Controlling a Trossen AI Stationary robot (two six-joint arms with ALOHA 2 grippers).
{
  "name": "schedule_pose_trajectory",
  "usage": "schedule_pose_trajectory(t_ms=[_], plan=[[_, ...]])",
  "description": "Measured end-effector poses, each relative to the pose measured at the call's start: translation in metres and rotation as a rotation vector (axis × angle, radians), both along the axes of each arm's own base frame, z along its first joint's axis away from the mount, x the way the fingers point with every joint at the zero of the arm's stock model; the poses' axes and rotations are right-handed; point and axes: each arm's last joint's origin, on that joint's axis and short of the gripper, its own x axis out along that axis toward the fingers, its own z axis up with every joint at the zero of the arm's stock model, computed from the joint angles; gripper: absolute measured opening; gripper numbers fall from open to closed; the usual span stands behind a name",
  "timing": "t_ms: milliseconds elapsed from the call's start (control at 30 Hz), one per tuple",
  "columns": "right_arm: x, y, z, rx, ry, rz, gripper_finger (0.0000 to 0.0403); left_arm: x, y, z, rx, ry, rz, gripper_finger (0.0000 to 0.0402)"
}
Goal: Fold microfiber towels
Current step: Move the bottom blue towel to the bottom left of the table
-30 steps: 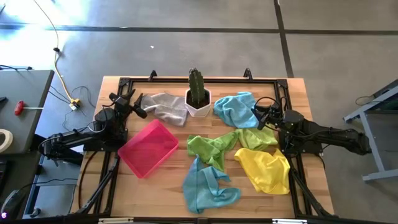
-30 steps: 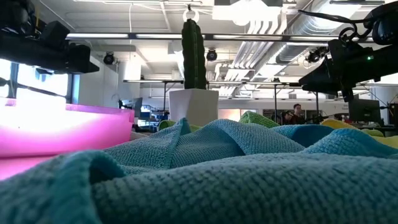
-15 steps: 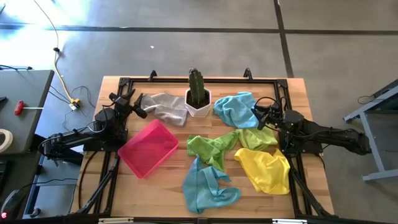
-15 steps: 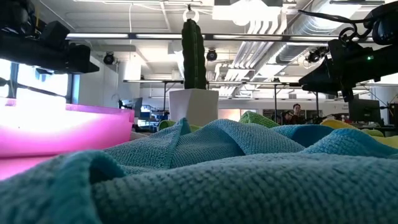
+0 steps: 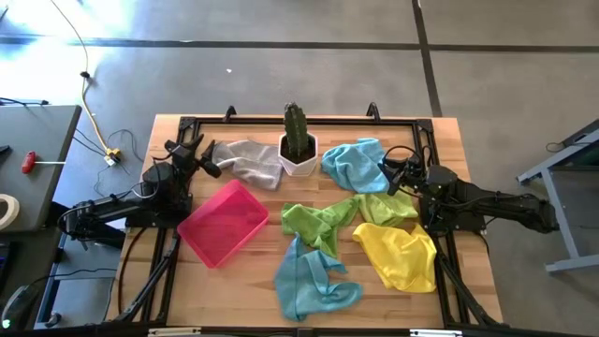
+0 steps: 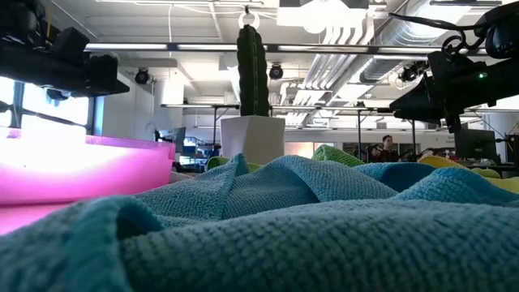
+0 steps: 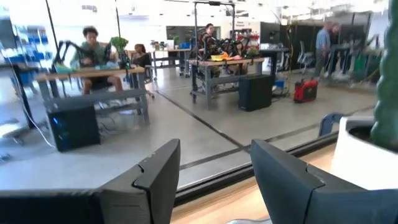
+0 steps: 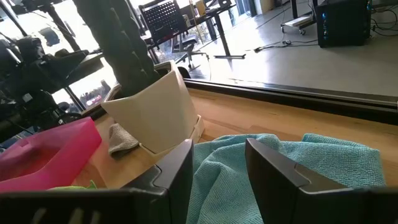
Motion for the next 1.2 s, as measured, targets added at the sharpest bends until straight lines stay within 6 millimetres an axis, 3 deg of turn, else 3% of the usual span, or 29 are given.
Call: schedule_pose_trajectory(t_ms=[267, 700, 900, 967, 1200], plan=[[0.000, 0.000, 0.000, -0.022, 0.012, -0.002, 0.0138, 0.000, 0.000, 0.000, -0.127, -0.329, -0.021, 0.0188], [-0.001, -0.002, 0.002, 0.087, -0.101, -0.094, 0.0138, 0.000, 0.000, 0.001, -0.135, -0.367, -0.008, 0.0188], [0.000, -0.002, 0.012, -0.007, -0.149, -0.047, 0.0138, 0.000, 0.000, 0.002, -0.139, -0.408, -0.038, 0.0188], [0.002, 0.001, 0.018, -0.080, -0.167, 0.058, 0.0138, 0.002, -0.001, 0.006, -0.123, -0.426, -0.122, 0.0188], [0.004, 0.007, 0.031, -0.155, -0.283, 0.270, 0.0138, 0.010, -0.013, 0.025, 0.008, -0.435, -0.652, 0.0188]])
